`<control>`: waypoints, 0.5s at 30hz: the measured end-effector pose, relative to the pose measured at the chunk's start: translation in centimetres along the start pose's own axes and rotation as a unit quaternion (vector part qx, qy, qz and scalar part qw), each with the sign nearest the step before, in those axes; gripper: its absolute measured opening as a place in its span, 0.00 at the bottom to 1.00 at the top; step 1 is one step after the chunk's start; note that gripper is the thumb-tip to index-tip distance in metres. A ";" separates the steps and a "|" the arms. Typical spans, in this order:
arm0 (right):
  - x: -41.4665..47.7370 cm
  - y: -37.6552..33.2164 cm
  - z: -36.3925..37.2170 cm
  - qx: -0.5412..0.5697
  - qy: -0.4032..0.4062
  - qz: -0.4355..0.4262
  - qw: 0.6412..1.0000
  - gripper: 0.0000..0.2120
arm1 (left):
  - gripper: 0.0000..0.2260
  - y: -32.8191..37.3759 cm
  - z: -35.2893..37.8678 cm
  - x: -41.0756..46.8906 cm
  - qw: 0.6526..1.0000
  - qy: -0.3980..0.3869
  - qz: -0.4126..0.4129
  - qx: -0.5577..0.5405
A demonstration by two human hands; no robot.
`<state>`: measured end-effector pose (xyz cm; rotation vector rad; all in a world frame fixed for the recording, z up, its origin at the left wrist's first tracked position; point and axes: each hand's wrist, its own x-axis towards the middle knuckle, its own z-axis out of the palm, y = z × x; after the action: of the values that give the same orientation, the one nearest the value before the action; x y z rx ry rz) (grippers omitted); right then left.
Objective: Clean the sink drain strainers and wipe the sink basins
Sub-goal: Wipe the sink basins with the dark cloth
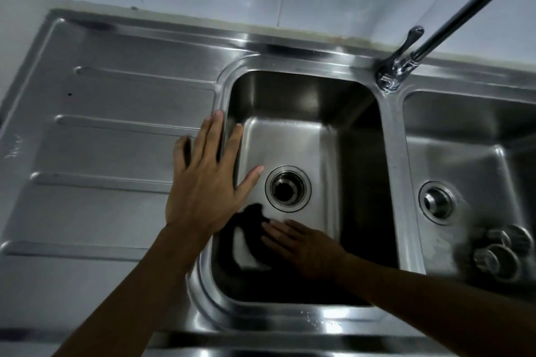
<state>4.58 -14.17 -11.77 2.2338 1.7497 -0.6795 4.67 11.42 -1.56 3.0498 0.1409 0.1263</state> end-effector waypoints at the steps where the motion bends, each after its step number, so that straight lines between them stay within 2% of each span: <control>1: 1.3 -0.3 -0.1 -0.013 0.036 -0.017 0.999 0.29 | 0.35 0.0 0.1 -0.1 1.000 0.006 0.000 0.001; 2: 2.9 -0.7 -0.2 -0.006 0.074 -0.002 0.997 0.27 | 0.35 0.0 0.1 -0.2 1.000 0.010 0.000 0.005; 4: 6.8 -1.2 -0.8 0.042 0.126 0.088 0.987 0.24 | 0.34 0.0 0.3 -0.2 1.000 0.018 0.007 0.006; 7: 11.2 2.3 -3.2 0.060 0.139 0.228 0.962 0.29 | 0.34 -0.1 0.6 0.0 1.000 0.020 0.008 -0.003; 9: 11.9 6.9 -4.6 0.009 0.071 0.314 0.947 0.32 | 0.34 -0.1 0.6 0.0 1.000 0.019 0.008 -0.006; 12: 9.1 11.8 -5.5 -0.026 -0.037 0.441 0.896 0.31 | 0.34 0.0 0.4 -0.1 1.000 0.019 0.008 0.001; 15: 4.0 12.3 -4.9 -0.133 -0.147 0.451 0.870 0.30 | 0.34 0.1 0.0 -0.1 1.000 0.010 0.002 -0.007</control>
<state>18.15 -11.79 -10.81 2.2406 0.4831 -0.4662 4.56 11.35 -1.55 3.0356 0.1350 0.1568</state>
